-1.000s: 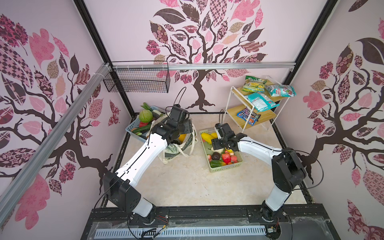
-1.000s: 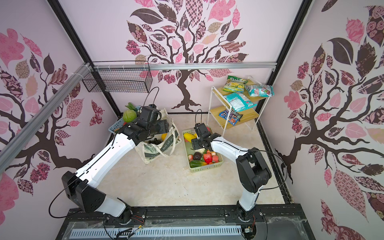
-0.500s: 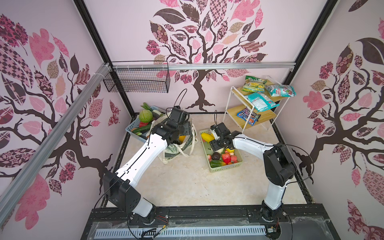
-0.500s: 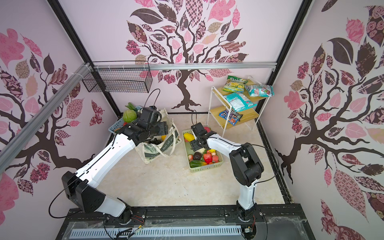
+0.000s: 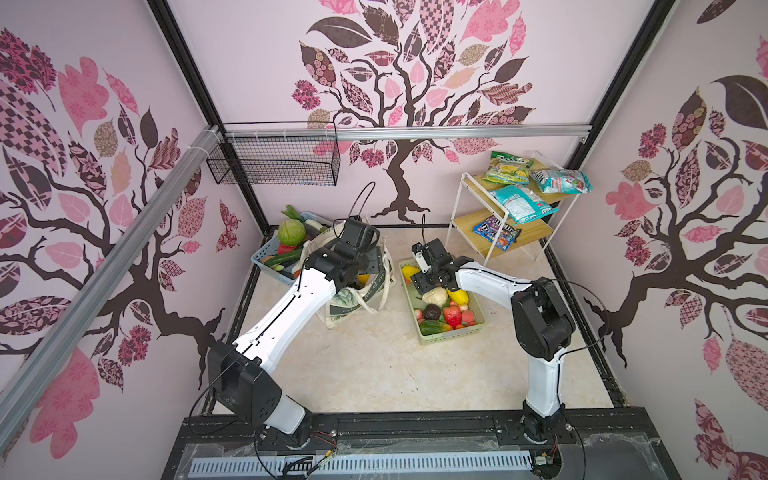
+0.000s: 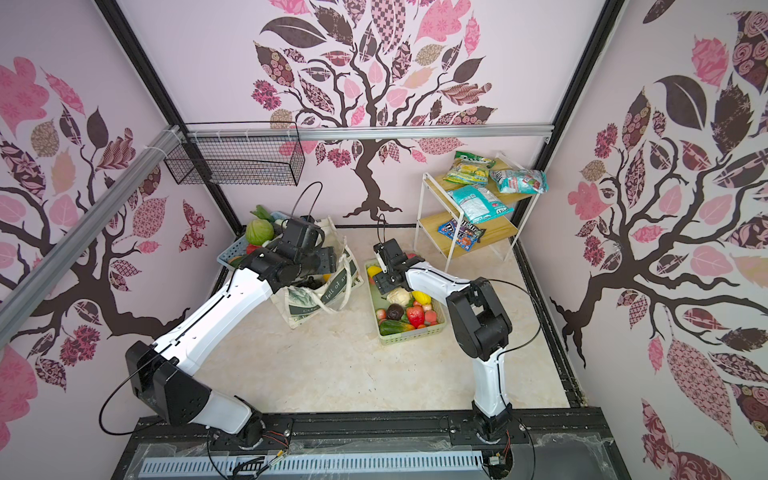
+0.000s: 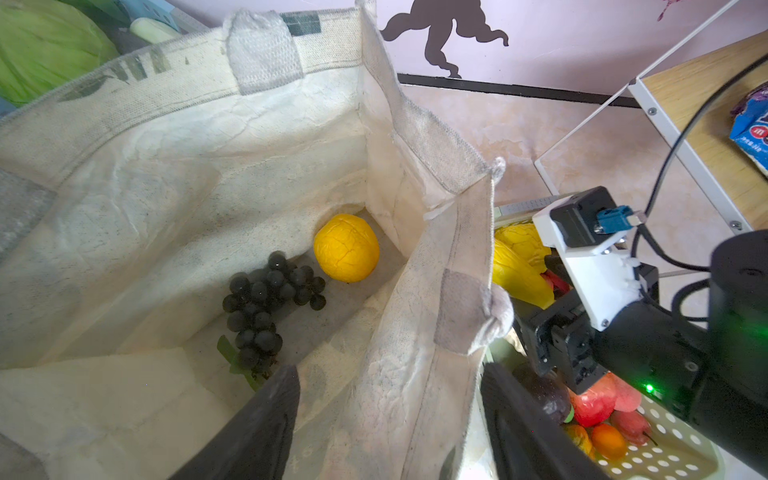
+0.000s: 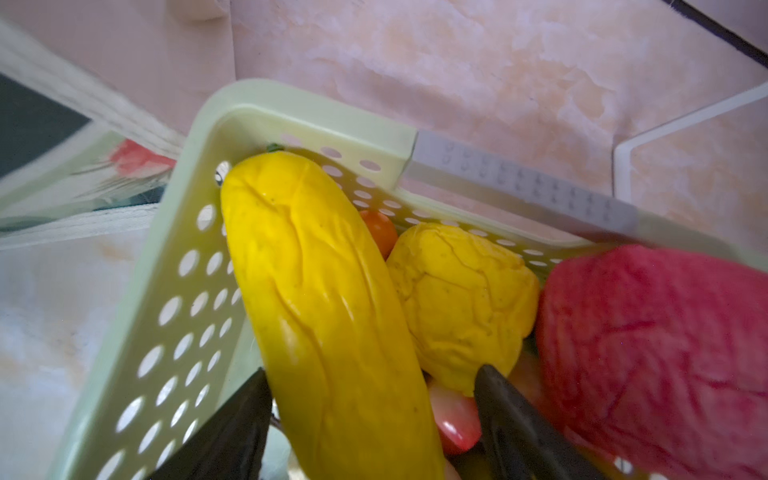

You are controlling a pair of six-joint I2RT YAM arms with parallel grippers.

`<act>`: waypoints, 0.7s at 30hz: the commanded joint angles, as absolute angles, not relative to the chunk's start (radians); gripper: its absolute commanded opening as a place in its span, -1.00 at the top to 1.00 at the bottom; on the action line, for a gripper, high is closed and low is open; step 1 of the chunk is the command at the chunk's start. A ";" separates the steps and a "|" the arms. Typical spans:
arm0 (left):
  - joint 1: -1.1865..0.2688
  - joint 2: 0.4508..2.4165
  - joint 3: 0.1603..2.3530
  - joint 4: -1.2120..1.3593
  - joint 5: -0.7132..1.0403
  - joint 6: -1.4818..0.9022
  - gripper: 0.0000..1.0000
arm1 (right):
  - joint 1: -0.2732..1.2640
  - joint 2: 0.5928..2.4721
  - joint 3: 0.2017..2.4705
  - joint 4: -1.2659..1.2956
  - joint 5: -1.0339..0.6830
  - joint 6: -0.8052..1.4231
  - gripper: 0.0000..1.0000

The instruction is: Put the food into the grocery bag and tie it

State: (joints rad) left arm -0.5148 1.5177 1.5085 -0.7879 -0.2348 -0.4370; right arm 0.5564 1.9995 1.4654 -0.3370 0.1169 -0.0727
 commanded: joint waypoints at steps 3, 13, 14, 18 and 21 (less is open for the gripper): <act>-0.511 1.520 1.495 -0.778 -0.238 -0.419 -0.46 | 0.568 2.042 1.487 -0.303 0.113 -0.083 -0.48; -0.511 1.539 1.503 -0.763 -0.230 -0.416 -0.46 | 0.583 1.975 1.425 -0.248 0.092 -0.047 -0.06; -0.512 1.540 1.503 -0.762 -0.230 -0.417 -0.46 | 0.583 1.967 1.422 -0.247 0.096 -0.045 -0.04; -0.511 1.545 1.506 -0.760 -0.227 -0.417 -0.46 | 0.583 1.938 1.414 -0.248 0.091 -0.045 0.06; -0.511 1.548 1.509 -0.759 -0.225 -0.417 -0.46 | 0.583 1.922 1.415 -0.262 0.059 -0.048 0.08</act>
